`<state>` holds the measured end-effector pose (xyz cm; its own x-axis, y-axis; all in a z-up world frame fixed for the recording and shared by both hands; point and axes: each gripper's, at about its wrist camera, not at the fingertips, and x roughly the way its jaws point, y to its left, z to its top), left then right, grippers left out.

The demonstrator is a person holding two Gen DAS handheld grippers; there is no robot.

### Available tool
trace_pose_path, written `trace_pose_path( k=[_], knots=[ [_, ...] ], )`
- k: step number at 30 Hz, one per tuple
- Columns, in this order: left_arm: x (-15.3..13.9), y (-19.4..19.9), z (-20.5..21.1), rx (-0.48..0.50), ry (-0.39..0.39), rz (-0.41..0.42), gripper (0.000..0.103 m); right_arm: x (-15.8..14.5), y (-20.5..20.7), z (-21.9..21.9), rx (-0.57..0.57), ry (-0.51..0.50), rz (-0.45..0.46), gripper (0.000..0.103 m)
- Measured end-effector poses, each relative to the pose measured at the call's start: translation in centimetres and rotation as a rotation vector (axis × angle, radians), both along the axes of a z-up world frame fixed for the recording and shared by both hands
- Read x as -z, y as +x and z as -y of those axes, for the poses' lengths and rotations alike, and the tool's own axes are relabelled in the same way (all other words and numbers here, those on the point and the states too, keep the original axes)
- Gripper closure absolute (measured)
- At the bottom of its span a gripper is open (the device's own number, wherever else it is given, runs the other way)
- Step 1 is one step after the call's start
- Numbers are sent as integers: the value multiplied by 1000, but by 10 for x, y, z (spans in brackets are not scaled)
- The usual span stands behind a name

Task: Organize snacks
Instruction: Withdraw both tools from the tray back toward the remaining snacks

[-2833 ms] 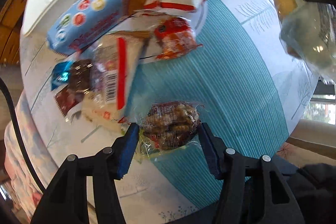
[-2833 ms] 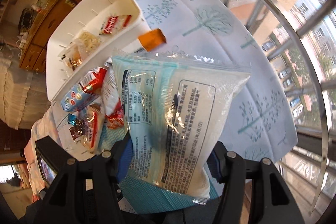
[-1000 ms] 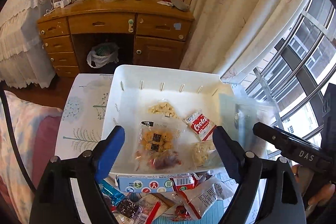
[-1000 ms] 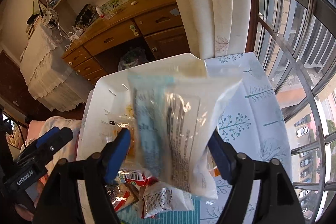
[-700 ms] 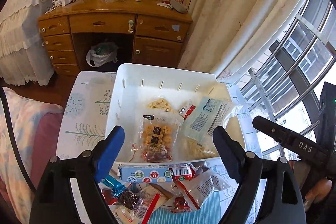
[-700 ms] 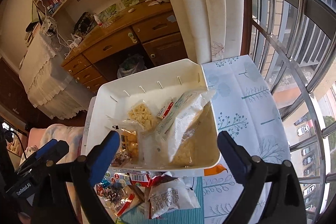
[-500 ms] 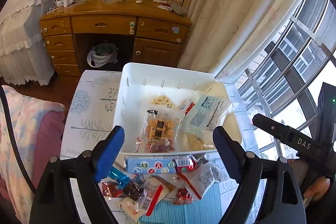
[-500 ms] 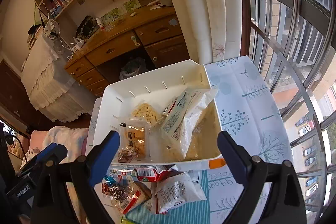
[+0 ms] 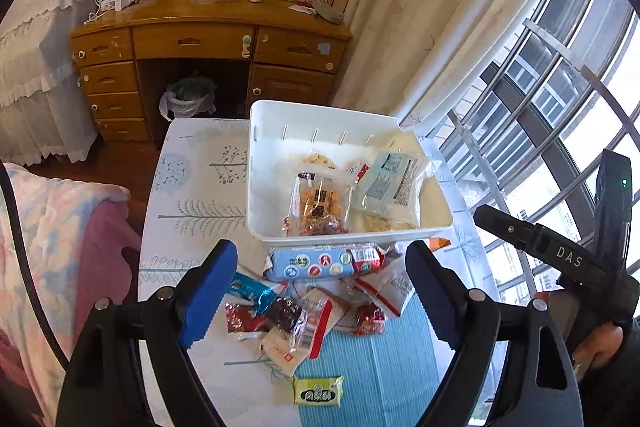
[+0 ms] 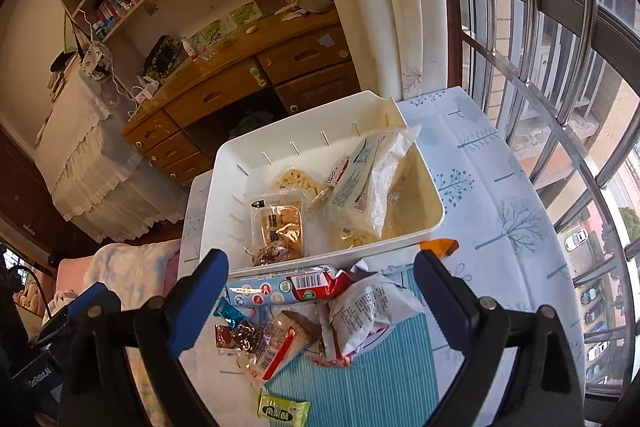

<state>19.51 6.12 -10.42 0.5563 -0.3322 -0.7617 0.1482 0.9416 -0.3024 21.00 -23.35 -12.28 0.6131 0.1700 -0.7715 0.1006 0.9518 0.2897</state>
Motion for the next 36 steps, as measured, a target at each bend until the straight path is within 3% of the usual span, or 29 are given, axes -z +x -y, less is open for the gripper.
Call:
trace_pose_path(
  k=[15, 25, 36],
  knots=[
    [18, -40, -39, 59, -11, -81, 18, 8, -56, -32, 46, -19, 9, 8],
    [42, -59, -41, 57, -14, -191, 18, 19, -84, -41, 19, -133, 6, 9],
    [76, -66, -16, 4, 8, -362, 18, 30, -97, -38, -122, -299, 32, 11]
  ],
)
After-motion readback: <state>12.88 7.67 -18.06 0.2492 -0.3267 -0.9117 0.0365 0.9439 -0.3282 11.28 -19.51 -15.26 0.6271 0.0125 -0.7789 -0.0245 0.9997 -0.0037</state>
